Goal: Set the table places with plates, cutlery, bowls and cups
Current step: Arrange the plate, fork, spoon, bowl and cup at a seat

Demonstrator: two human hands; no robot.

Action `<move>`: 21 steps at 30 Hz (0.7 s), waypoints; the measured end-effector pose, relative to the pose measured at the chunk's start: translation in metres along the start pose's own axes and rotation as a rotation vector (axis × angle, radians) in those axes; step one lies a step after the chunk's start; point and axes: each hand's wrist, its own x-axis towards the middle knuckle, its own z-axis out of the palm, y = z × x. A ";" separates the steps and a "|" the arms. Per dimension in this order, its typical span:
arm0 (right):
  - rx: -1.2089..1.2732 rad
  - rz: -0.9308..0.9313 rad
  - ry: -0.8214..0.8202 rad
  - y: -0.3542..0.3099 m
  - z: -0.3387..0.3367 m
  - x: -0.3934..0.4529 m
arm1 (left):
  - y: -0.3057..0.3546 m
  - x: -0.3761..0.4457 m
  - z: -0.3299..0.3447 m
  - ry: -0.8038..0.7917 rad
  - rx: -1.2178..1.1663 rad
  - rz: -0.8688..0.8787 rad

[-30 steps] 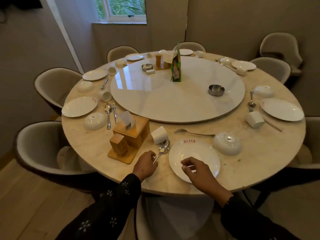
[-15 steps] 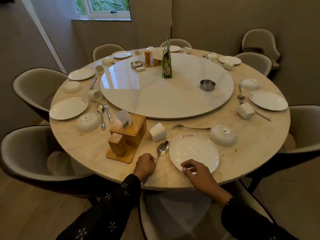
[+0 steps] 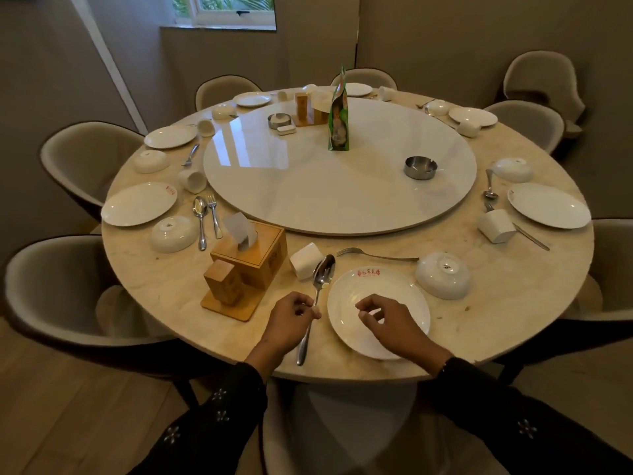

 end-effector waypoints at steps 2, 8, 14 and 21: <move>-0.061 -0.025 -0.007 0.005 -0.018 0.022 | 0.012 0.003 0.012 0.003 -0.047 -0.017; -0.270 -0.034 0.070 0.024 -0.055 0.102 | 0.032 0.014 0.045 0.038 -0.188 -0.060; -0.603 -0.097 -0.054 0.049 -0.059 0.151 | 0.033 0.020 0.062 0.110 -0.251 -0.111; -0.703 -0.190 -0.065 0.048 -0.058 0.159 | 0.030 0.025 0.065 0.192 -0.315 -0.152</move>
